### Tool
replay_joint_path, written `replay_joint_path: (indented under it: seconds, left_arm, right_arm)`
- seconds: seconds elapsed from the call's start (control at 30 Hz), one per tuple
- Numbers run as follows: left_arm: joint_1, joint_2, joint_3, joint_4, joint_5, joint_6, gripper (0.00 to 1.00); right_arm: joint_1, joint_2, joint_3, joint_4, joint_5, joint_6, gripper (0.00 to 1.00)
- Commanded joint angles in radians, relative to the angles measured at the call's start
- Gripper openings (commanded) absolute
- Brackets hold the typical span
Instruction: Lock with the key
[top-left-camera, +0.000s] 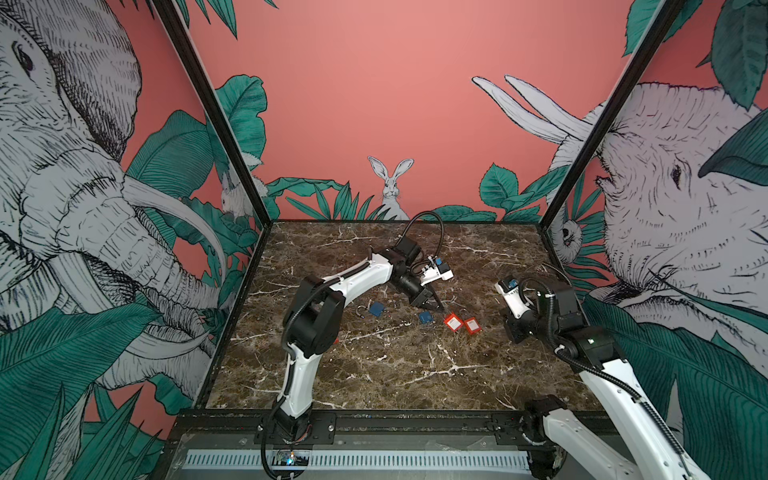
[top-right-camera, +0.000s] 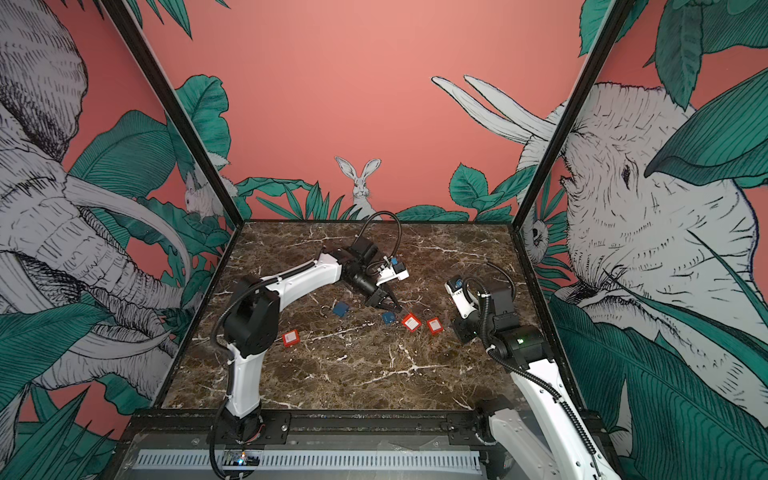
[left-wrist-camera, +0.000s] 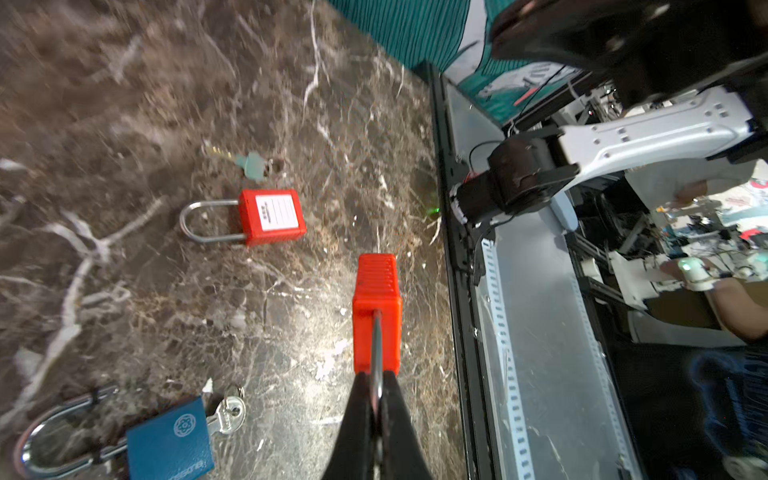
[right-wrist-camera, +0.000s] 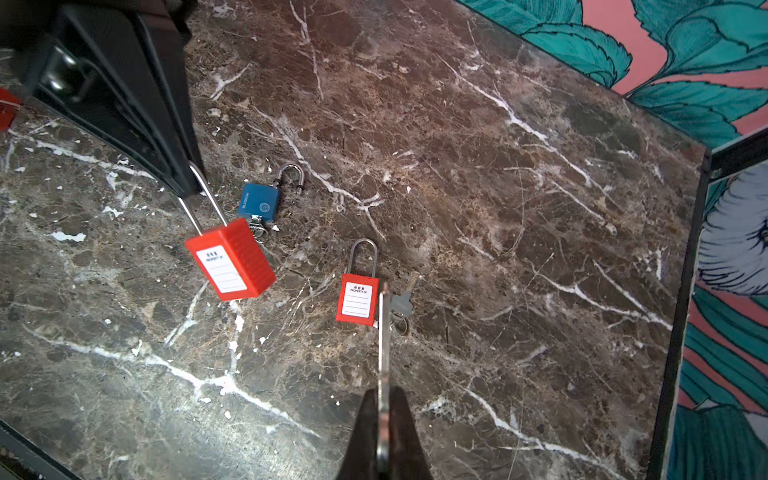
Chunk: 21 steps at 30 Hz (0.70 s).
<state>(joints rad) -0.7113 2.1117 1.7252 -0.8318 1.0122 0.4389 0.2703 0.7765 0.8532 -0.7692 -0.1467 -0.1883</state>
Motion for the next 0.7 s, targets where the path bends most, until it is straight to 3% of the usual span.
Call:
replay_joint_path:
  seconds: [0.0, 0.27, 0.67]
  left_arm:
    - [-0.023, 0.069, 0.113, -0.248, -0.015, 0.072, 0.00]
    - [-0.030, 0.220, 0.267, -0.345, -0.058, 0.060, 0.00]
    - [-0.036, 0.360, 0.422, -0.412, -0.165, 0.026, 0.00]
  right_arm:
    - [-0.001, -0.032, -0.014, 0.020, -0.014, 0.075, 0.00]
    - [0.000, -0.032, -0.012, 0.028, -0.020, 0.124, 0.00]
    - [0.054, 0.052, -0.038, 0.095, -0.021, 0.296, 0.00]
